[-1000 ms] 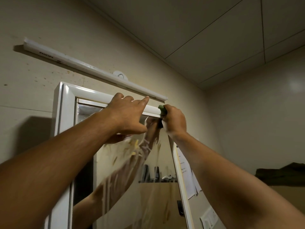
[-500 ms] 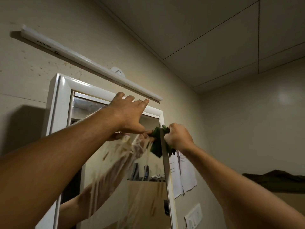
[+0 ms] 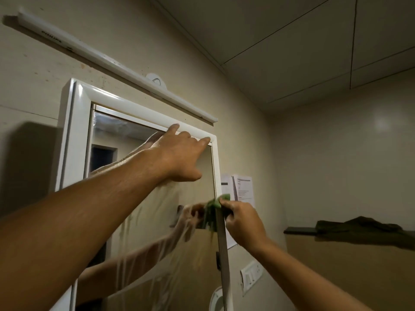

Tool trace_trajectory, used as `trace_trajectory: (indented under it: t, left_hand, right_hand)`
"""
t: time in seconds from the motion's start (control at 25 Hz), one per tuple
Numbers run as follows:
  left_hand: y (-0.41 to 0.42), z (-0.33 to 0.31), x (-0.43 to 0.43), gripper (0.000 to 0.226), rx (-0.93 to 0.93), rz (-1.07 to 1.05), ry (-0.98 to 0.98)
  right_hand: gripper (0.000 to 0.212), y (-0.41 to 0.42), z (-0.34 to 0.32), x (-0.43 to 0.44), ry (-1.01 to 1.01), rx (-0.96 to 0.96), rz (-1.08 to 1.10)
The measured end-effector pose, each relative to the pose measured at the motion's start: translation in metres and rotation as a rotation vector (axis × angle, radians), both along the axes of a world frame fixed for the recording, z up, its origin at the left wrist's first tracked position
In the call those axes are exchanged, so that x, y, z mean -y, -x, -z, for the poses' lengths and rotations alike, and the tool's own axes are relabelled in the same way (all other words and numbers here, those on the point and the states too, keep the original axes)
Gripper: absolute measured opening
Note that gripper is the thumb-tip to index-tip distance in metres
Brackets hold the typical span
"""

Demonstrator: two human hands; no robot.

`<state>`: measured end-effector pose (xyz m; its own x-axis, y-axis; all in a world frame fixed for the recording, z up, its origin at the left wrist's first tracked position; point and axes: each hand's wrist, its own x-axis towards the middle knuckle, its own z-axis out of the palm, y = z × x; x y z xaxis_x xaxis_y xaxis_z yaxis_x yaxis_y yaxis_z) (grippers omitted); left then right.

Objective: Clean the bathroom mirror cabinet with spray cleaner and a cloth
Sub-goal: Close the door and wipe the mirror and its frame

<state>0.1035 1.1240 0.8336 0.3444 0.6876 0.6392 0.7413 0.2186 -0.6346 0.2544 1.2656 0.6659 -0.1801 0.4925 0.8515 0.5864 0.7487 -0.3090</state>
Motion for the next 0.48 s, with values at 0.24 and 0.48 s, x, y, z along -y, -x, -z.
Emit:
trace_trajectory:
  t: [0.24,0.48]
  left_hand:
    - [0.002,0.013,-0.007,0.082,0.036,0.015,0.026]
    - [0.005,0.020,-0.004,0.085,-0.004,0.002,0.049]
  right_hand:
    - [0.035,-0.007,-0.101,0.006,-0.011,-0.242,-0.110]
    - [0.044,0.034,-0.003,-0.016,-0.139,-0.204,-0.057]
